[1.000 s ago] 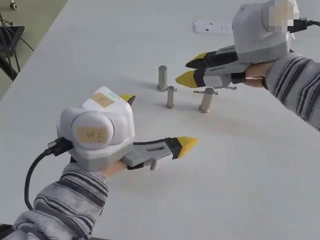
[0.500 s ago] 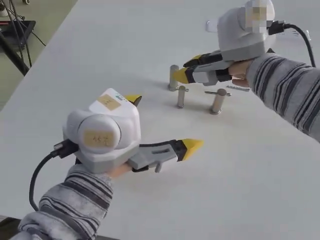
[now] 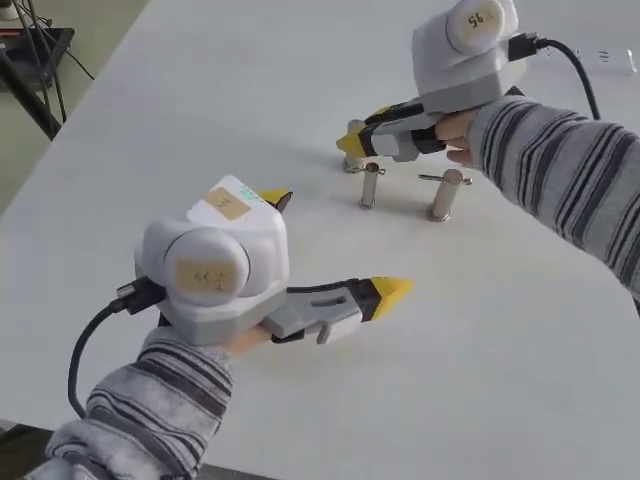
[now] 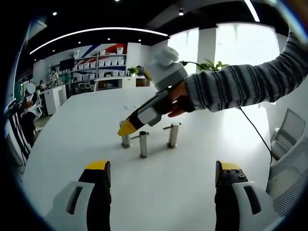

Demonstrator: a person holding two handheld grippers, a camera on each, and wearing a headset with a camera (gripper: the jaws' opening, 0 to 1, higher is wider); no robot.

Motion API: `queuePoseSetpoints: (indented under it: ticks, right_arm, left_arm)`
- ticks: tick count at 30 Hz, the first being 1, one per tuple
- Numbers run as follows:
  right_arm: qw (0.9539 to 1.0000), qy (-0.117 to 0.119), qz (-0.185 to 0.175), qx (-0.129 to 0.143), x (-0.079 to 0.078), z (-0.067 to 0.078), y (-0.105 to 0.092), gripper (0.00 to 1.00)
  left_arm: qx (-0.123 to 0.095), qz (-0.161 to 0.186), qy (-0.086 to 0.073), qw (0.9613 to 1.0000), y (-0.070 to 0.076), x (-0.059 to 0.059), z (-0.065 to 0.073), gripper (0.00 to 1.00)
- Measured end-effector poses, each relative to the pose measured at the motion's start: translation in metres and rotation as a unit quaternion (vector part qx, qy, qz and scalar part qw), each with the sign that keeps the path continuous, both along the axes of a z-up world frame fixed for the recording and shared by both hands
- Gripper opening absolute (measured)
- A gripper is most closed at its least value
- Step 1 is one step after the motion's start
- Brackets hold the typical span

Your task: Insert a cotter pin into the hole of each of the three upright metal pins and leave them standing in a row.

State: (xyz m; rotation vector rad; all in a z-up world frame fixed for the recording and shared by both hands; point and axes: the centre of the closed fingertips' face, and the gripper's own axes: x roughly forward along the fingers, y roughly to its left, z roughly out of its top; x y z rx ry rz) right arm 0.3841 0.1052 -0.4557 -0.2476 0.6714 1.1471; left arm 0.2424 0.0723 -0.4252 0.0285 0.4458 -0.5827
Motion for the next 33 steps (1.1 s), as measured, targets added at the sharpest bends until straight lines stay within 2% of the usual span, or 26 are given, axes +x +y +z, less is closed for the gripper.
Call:
queuePoseSetpoints:
  ticks: [6, 8, 10, 12, 16, 19, 27, 33]
  right_arm:
    - [1.0000, -0.006, 0.004, -0.003, -0.003, 0.000, 0.000, 0.11]
    - [0.9997, -0.016, 0.011, -0.011, -0.002, 0.000, 0.000, 0.10]
    - [0.9987, -0.037, 0.026, -0.025, -0.002, 0.001, -0.001, 0.09]
    - [0.9978, -0.048, 0.033, -0.032, 0.000, 0.001, 0.000, 0.09]
    - [0.9975, -0.052, 0.030, -0.038, 0.001, 0.001, -0.006, 0.08]
    - [0.9960, -0.065, 0.038, -0.049, 0.004, 0.002, -0.011, 0.08]
    - [0.9955, -0.070, 0.020, -0.061, 0.009, 0.010, -0.041, 0.08]
    - [0.9953, -0.066, -0.006, -0.070, 0.011, 0.012, -0.076, 0.08]
  left_arm:
    - [0.001, -0.001, 0.003, 1.0000, 0.000, -0.001, -0.001, 0.88]
    - [0.003, 0.000, 0.009, 1.0000, 0.002, -0.002, -0.004, 0.87]
    - [0.007, 0.001, 0.010, 0.9999, 0.003, -0.003, -0.006, 0.87]
    - [0.008, 0.001, 0.012, 0.9999, 0.004, -0.004, -0.006, 0.87]
    - [0.009, 0.000, 0.012, 0.9999, 0.004, -0.005, -0.005, 0.87]
    - [0.009, 0.001, 0.013, 0.9999, 0.004, -0.005, -0.005, 0.86]
    - [0.009, -0.002, 0.006, 0.9999, 0.001, -0.004, 0.001, 0.86]
    - [0.005, -0.006, -0.003, 1.0000, -0.003, -0.005, 0.009, 0.88]
